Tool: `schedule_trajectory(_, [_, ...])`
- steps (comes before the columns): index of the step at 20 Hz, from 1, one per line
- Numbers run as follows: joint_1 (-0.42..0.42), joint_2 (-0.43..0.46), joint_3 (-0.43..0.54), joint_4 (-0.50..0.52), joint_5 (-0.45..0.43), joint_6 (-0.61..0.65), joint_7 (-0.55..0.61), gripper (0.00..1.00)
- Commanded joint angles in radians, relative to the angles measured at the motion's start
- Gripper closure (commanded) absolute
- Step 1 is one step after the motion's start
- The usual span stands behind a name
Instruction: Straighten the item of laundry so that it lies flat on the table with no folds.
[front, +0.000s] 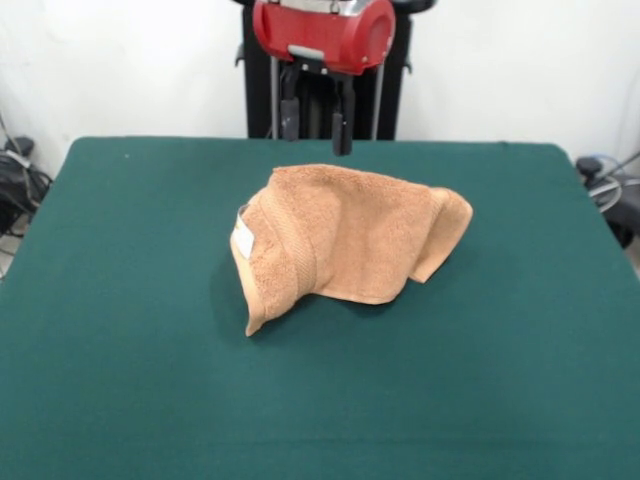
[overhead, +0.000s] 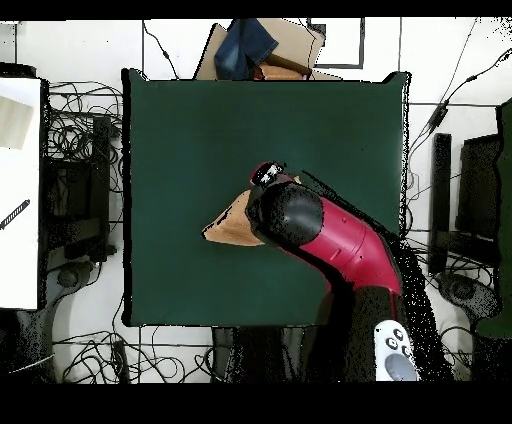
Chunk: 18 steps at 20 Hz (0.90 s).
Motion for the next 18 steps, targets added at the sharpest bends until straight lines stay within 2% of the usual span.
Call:
schedule_trajectory(1, [0.07,-0.039,0.023,0.099,-0.045,0.006,0.138,0.0])
schedule_trajectory(5, [0.052,-0.062,0.049,0.123,-0.041,0.002,0.106,0.0])
schedule_trajectory(18, [0.049,-0.058,0.061,0.13,-0.014,0.007,0.125,0.0])
